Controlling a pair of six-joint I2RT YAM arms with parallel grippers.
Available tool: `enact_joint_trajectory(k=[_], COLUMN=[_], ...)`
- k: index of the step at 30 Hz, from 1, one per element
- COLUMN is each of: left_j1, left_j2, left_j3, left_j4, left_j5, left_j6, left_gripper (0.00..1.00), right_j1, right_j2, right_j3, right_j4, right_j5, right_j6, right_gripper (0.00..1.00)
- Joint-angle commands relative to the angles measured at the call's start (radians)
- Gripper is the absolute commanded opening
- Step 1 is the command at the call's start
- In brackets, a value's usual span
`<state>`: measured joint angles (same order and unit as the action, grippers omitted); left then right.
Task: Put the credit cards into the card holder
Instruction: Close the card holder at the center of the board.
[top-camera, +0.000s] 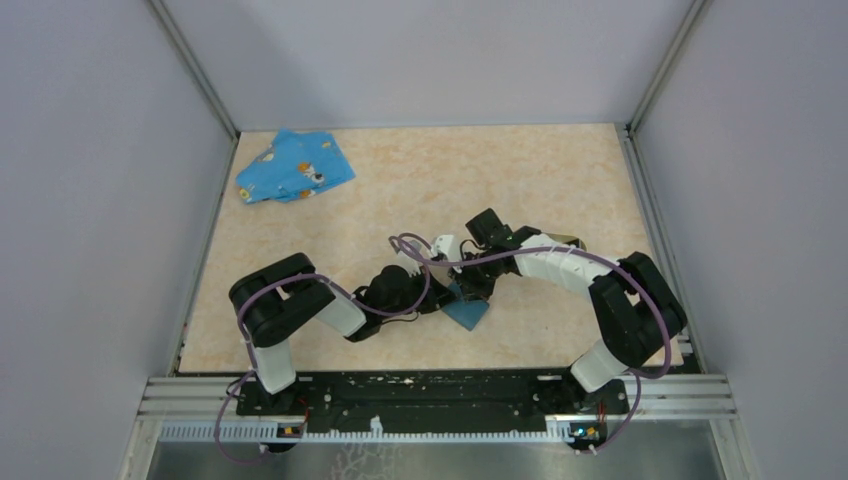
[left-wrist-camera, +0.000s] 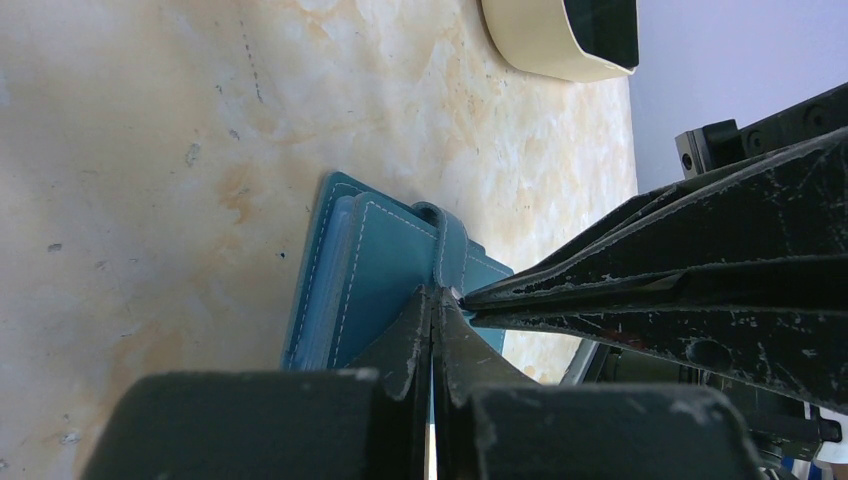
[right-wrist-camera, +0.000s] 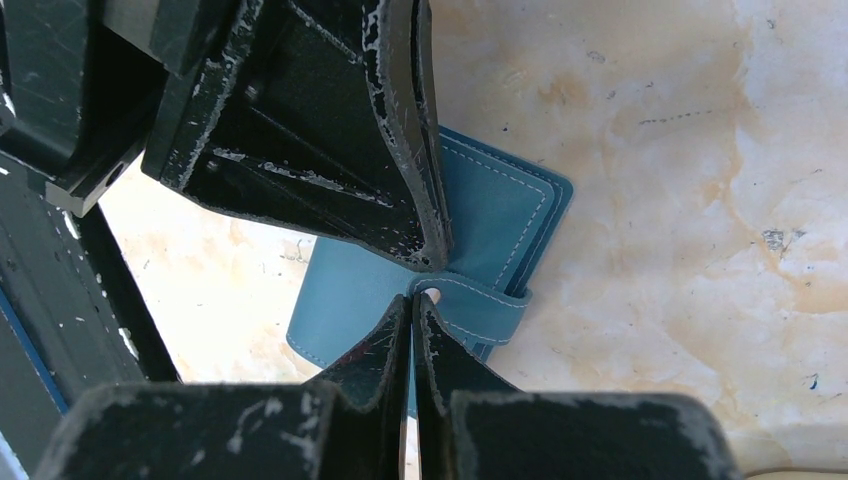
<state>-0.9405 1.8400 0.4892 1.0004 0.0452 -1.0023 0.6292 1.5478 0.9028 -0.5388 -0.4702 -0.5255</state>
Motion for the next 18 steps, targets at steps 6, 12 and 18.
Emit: enact_joint_trajectory(k=[6,12,18], left_j1=[-0.001,-0.001,-0.001], left_j2=[0.018,0.018,0.024], left_j3=[-0.032,-0.031,-0.032], left_j4=[-0.077,-0.074,-0.062], left_j5=[0.013,0.018,0.028], left_j6=[0.016,0.016,0.010], left_gripper=[0.00,0.00,0.00], right_j1=[0.035,0.046,0.048], right_j2=[0.031,0.054,0.085], right_j3=[0.001,0.001,0.017], right_j4=[0.000,-0.013,-0.005], right_j5=[0.022,0.037,0.067], right_j6=[-0.003,-0.007,0.019], right_gripper=[0.00,0.00,0.00])
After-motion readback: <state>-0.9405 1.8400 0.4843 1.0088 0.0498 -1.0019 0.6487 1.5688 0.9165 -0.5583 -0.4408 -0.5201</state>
